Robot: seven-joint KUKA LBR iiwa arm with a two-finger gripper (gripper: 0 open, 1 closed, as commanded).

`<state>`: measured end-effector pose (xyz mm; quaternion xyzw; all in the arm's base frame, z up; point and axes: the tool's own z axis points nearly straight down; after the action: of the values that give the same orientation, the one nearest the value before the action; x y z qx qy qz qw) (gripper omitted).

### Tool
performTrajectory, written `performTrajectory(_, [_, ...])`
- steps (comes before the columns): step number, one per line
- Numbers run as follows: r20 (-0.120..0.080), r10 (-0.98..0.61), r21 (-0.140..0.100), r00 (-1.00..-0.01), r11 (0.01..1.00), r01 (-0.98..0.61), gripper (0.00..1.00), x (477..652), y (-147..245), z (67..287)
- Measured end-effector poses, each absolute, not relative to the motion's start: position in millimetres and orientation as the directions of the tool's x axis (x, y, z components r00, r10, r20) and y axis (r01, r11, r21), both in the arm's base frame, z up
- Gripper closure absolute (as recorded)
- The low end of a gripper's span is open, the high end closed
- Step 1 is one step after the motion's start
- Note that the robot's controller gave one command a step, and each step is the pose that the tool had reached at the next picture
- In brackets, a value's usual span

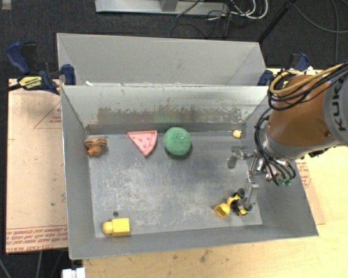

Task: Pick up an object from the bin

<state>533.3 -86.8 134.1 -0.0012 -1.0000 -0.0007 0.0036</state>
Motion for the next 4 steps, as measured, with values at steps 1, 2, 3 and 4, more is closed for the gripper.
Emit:
performTrajectory(1, [0.0,0.0,0.0,-1.0,1.0,0.0,0.0,535.0,-86.5,138.6])
performTrajectory(2, [-0.006,-0.069,-0.001,-0.998,0.998,-0.069,0.0,516.9,-88.2,109.0])
performTrajectory(3, [-0.001,-0.061,0.001,-0.998,0.998,-0.061,1.0,492.7,-98.5,69.5])
performTrajectory(4, [-0.001,-0.061,0.001,-0.998,0.998,-0.061,1.0,492.7,-98.4,69.5])
